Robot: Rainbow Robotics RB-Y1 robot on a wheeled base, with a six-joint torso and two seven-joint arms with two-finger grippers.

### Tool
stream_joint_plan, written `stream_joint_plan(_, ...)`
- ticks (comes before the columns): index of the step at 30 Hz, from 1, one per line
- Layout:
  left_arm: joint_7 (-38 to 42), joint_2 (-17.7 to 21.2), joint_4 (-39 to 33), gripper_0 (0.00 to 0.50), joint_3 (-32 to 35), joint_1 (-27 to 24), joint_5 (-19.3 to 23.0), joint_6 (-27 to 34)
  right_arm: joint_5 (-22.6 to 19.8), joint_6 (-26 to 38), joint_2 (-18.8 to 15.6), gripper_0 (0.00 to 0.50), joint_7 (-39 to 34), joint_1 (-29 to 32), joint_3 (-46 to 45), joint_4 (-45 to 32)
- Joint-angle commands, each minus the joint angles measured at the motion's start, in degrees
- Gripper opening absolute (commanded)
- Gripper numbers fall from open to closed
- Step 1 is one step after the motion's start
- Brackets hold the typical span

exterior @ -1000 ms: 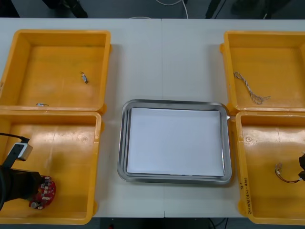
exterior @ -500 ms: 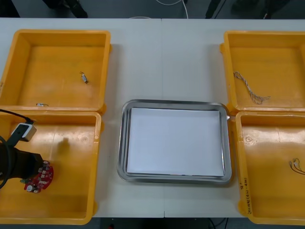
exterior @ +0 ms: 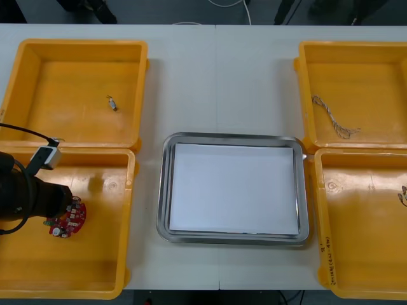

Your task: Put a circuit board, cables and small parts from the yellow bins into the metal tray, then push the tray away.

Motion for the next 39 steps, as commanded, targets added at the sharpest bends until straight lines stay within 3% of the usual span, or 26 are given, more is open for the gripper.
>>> stream_joint_plan(1,0.09,-0.99,1.44,0.0,-1.9,-3.8,-0.7,-0.07,-1.71,0.3,-4.18,0.0,-1.51,-2.23,-1.07,-1.77)
stream_joint_plan(16,-0.26,-0.9,1.71,0.0,-2.34,-3.27,-1.58,0.02,-15.77,0.3,-11.74,0.0,1.57,-4.07,-0.54,-4.67)
stream_joint_plan(28,-0.44,-0.99,1.62,0.016,-6.2,-3.36,-4.3,-3.67,-19.55,0.3,-14.29,0.0,4.73,-10.58,6.58,-8.72)
stream_joint_plan(29,-0.35,-0.9,1.62,0.087,-6.29,-3.36,-4.22,-3.58,-19.9,0.3,-14.55,0.0,5.17,-11.19,7.37,-8.72)
stream_joint_plan(30,-0.26,-0.99,1.62,0.21,-6.29,-3.36,-4.13,-3.67,-20.07,0.3,-14.81,0.0,5.52,-11.81,8.25,-8.72)
stream_joint_plan(31,-0.26,-0.99,1.62,0.262,-6.2,-3.36,-4.13,-3.67,-20.16,0.3,-14.99,0.0,5.61,-12.07,8.69,-8.72)
stream_joint_plan(32,-0.18,-0.99,1.62,0.359,-6.29,-3.45,-4.13,-3.67,-20.25,0.3,-15.34,0.0,5.96,-12.6,9.66,-8.72)
stream_joint_plan(36,0.35,-0.81,1.62,0.5,-6.2,-4.15,-3.42,-3.58,-20.87,0.3,-16.48,0.0,7.46,-14.27,13.0,-8.72)
stream_joint_plan(39,0.53,-0.37,1.62,0.5,-6.03,-4.85,-2.99,-3.49,-20.87,0.3,-17.36,0.0,11.41,-15.15,14.84,-8.72)
